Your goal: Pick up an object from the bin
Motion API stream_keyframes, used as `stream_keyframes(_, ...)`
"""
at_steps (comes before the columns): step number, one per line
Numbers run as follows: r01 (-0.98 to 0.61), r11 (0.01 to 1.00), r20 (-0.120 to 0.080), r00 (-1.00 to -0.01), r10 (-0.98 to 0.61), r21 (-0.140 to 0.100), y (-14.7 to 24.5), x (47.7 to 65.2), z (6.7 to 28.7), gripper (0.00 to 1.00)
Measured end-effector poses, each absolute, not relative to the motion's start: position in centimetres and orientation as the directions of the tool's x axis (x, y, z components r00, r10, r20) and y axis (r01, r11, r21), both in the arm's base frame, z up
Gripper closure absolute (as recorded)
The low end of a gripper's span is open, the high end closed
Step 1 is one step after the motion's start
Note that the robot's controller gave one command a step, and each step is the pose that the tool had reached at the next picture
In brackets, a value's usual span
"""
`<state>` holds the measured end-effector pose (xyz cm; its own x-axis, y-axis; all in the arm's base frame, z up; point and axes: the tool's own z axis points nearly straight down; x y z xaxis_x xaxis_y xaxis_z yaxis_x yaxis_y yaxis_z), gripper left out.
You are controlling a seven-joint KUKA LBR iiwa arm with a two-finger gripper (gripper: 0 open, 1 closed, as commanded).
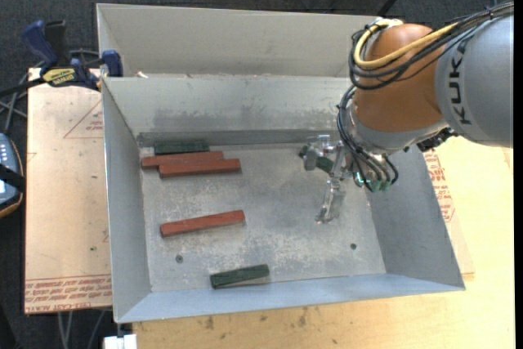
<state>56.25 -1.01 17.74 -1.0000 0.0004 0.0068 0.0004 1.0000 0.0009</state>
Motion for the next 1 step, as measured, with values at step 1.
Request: stream_keyframes(1, 0.0, 1.0, -0.001, -1.0, 0.0, 0.001, -1.02, 56.42, 18.18, 0.0)
